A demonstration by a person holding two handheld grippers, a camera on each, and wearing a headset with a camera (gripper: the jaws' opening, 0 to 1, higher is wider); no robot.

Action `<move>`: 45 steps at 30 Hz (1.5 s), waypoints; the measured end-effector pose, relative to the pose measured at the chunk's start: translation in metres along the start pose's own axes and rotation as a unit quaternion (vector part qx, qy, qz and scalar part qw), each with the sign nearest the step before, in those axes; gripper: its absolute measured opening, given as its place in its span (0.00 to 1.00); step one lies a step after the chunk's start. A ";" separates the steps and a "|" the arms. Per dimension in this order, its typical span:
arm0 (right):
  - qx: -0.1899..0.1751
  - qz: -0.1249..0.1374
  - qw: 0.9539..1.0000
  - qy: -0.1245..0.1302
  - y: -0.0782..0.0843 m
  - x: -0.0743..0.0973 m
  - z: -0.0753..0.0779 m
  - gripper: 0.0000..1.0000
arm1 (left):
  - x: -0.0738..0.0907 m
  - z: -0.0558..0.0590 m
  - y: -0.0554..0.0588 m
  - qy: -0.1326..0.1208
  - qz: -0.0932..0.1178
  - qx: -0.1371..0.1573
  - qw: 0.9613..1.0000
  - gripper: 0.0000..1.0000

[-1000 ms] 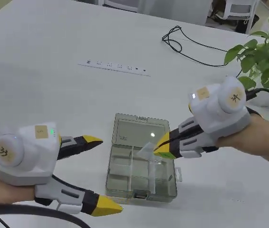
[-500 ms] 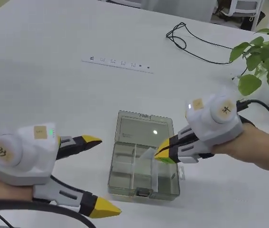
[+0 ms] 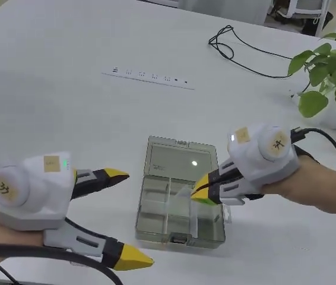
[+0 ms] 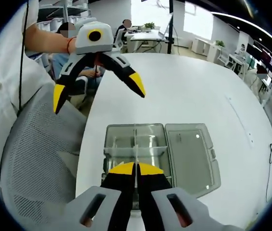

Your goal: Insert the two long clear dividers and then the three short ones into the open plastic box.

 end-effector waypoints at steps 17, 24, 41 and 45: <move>0.010 -0.012 1.000 -0.008 0.001 -0.016 0.001 0.02 | 0.001 0.001 0.002 0.001 0.000 0.001 1.000 0.99; 0.001 -0.030 0.999 -0.014 0.009 -0.028 0.000 0.02 | 0.000 0.000 0.005 0.001 -0.004 0.004 1.000 1.00; 0.018 -0.064 0.998 -0.023 0.018 -0.044 -0.001 0.02 | 0.000 -0.003 0.007 0.001 -0.006 0.007 1.000 1.00; 0.025 -0.071 0.997 -0.024 0.018 -0.046 -0.002 0.02 | 0.000 -0.003 0.007 0.001 -0.005 0.006 1.000 0.99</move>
Point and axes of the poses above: the centre of the closed fingertips' face, and the gripper's own axes: x roughly backward along the fingers, z roughly to its right, y roughly out of its underside, the point moved 4 cm from there along x, roughly backward along the fingers, and after that the axes turned 7 degrees about x, right-handed, at the moved point
